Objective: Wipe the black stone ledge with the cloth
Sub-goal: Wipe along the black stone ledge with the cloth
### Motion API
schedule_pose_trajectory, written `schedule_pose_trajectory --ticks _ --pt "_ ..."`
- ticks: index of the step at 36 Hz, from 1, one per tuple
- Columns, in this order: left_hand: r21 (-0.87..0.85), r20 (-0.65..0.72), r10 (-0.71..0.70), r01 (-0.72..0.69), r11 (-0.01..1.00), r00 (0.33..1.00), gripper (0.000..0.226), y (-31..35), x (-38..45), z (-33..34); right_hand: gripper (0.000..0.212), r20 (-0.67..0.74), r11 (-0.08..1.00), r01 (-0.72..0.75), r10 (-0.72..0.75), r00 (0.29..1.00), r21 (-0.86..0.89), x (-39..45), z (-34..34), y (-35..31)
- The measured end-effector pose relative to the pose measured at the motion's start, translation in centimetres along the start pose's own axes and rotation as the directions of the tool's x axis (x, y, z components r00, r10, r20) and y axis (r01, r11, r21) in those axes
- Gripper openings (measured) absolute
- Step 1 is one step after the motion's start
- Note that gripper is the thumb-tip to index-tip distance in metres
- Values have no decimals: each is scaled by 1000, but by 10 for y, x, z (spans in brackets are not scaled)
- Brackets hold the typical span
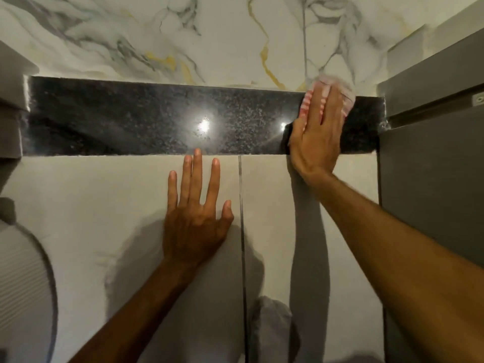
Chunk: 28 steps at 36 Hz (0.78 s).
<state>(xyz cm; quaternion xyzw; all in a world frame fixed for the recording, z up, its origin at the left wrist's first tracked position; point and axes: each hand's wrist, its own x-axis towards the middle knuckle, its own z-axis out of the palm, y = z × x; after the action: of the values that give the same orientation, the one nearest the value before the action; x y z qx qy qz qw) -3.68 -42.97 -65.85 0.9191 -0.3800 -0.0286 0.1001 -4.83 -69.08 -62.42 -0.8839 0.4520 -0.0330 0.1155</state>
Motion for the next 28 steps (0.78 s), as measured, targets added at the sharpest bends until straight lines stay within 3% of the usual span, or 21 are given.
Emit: schedule_pose_trajectory --ticks 5,9,14,16,18,22,25,28 --pt "10 -5 -4 4 1000 1000 79 2 -4 1 76 100 947 321 -319 943 -8 -95 9 9" --pt "4 -15 -15 15 1000 1000 81 6 4 -7 75 106 976 218 -215 971 -18 -115 -13 39" --pt "-53 -59 -52 49 997 997 82 4 10 -2 69 -96 999 5 -9 995 -48 -32 -4 -15" --pt "-49 -71 -76 73 996 995 82 1 10 3 69 -88 997 33 -39 995 -74 -11 10 -47" --pt "-38 -63 -115 113 993 991 81 0 3 9 68 -41 984 153 -158 987 -93 -18 23 -66" --pt "-29 -47 -165 164 986 985 77 2 -14 8 69 94 924 381 -376 922 -29 -82 26 -54" --pt "-29 -52 -157 156 987 986 75 -1 -15 -1 71 155 923 383 -374 915 -38 -121 9 -14" --pt "-36 -71 -169 167 985 983 76 -2 -10 -11 72 124 945 321 -312 942 -61 -119 -6 6"
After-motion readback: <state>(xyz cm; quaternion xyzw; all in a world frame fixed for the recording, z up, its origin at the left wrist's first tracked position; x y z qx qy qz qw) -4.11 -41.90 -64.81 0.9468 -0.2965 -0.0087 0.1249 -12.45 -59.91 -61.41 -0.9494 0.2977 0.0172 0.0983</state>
